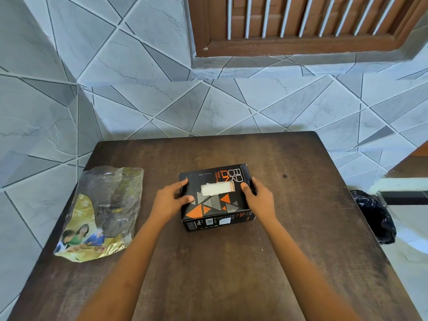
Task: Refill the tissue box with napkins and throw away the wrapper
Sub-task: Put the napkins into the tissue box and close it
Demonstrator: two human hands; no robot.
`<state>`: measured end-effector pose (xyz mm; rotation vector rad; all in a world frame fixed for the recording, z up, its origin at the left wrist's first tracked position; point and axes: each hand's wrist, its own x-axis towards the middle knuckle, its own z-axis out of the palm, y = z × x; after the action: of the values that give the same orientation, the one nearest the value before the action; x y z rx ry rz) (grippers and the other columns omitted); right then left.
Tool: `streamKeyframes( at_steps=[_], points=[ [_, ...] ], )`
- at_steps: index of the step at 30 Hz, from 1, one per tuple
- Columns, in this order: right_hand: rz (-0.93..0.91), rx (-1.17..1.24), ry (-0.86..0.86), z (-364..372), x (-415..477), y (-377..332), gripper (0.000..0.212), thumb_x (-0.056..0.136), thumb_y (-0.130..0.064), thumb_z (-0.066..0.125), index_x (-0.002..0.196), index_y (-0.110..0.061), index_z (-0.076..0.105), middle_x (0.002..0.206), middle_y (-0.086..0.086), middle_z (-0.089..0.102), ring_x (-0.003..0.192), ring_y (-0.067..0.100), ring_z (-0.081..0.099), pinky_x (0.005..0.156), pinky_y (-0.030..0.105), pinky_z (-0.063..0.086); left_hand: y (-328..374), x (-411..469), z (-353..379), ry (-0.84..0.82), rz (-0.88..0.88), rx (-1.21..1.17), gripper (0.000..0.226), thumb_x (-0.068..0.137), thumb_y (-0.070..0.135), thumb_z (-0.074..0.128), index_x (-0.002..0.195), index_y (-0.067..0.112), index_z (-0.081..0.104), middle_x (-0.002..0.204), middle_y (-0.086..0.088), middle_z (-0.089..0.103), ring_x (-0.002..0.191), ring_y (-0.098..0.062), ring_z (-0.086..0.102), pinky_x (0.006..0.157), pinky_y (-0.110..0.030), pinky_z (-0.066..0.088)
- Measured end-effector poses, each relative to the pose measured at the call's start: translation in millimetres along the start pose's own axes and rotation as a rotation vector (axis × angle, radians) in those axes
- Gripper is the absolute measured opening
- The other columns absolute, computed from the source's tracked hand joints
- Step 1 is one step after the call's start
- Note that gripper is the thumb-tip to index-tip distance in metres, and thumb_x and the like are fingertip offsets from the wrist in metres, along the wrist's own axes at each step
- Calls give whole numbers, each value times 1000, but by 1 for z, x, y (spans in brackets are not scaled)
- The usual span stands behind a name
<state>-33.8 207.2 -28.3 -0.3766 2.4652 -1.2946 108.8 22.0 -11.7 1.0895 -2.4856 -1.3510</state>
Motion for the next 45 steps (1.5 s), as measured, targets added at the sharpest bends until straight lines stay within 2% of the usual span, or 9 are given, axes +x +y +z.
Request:
streamKeyframes(
  at_steps=[4,10,20,26,30,33,35,38,45],
  points=[
    [116,125,74,-11,9,4,33,89,-18,54,120,-9,58,117,13,66,106,23,62,94,33,46,-2,1,2,16,3,7,57,76,19,74,129,21,54,133,-9,56,119,-24,55,104,-36,42],
    [96,71,158,-24,14,13,28,88,-13,54,114,-9,63,110,13,69,101,23,65,85,27,46,-3,0,4,28,2,36,56,78,21,72,131,24,52,133,-10,56,120,-25,54,105,-38,41],
    [68,63,158,-17,15,6,25,84,-12,57,108,-11,66,103,12,72,94,24,66,74,24,45,0,-3,5,38,-5,69,56,80,23,70,132,22,50,135,-10,54,122,-25,52,105,-38,39],
    [35,52,144,-15,12,11,28,86,-12,56,114,-9,64,110,12,70,99,22,65,82,25,46,2,-5,7,51,-10,72,55,81,22,69,132,21,50,135,-10,54,122,-25,52,105,-38,38],
    [7,108,118,-8,6,11,30,89,-11,49,116,-8,62,116,13,67,92,19,62,86,29,47,3,-6,8,54,-17,53,55,81,22,69,132,21,50,137,-10,53,124,-25,51,105,-38,38],
    [47,164,75,-3,2,10,36,89,-19,53,123,-9,57,124,10,63,112,22,58,98,32,43,4,-8,8,56,-21,75,54,83,24,66,134,21,48,137,-11,52,125,-26,50,105,-39,38],
    [23,175,-3,-2,-4,14,44,88,-19,56,131,-12,49,129,8,59,118,20,55,99,28,40,6,-9,9,43,-13,138,54,87,26,62,137,23,43,139,-12,50,125,-27,49,104,-40,39],
    [-16,186,-67,-2,-10,21,51,90,-18,54,138,-14,39,135,7,53,124,20,50,102,29,38,10,-17,13,-58,-16,285,64,89,33,57,145,26,27,143,-10,45,125,-28,48,102,-39,41],
    [-23,211,-116,-4,-1,23,47,89,-13,53,135,-15,43,133,7,55,122,20,51,100,31,42,10,-26,18,-168,-38,321,103,68,46,75,148,28,12,151,-13,31,139,-29,28,113,-46,29]
  ],
)
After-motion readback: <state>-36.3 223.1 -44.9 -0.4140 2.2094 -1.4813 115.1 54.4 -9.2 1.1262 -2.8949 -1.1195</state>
